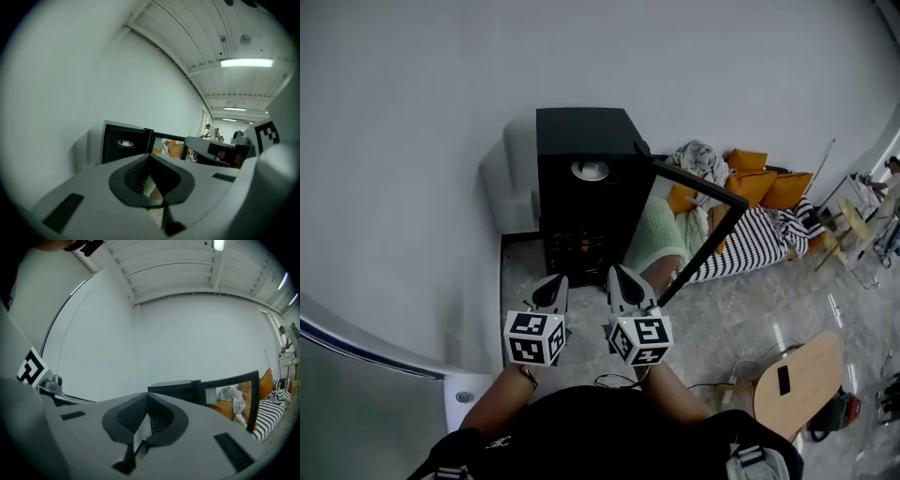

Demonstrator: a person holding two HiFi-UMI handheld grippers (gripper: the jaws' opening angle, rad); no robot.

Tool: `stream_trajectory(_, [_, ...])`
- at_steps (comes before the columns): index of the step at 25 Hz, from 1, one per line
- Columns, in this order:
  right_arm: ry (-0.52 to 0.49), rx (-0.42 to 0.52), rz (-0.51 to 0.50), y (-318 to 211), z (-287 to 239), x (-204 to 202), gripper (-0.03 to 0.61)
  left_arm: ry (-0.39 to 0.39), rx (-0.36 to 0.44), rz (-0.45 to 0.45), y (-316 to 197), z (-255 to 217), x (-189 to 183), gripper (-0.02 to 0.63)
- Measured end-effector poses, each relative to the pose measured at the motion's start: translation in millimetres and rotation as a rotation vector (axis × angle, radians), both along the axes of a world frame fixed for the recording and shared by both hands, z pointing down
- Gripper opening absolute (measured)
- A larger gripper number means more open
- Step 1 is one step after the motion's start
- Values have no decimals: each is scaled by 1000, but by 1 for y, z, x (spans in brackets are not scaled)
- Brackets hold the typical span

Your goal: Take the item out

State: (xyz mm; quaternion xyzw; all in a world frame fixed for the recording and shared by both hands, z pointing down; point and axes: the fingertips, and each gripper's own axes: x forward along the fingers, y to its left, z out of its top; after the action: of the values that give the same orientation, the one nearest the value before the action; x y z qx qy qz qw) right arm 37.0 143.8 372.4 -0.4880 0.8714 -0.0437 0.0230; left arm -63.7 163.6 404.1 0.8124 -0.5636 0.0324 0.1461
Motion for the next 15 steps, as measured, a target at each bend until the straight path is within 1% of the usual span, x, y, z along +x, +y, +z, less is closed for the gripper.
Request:
stream_trajectory(5, [13, -2, 32, -2, 3, -12, 8, 12, -12, 18, -2, 5, -18, 8])
stream_trajectory(9, [15, -1, 53, -7, 5, -14, 8, 22, -23, 31, -5, 13, -23, 8])
stream_trajectory(15, [9, 11, 74, -31, 7, -18, 8, 29, -28, 28, -28, 20, -29, 8])
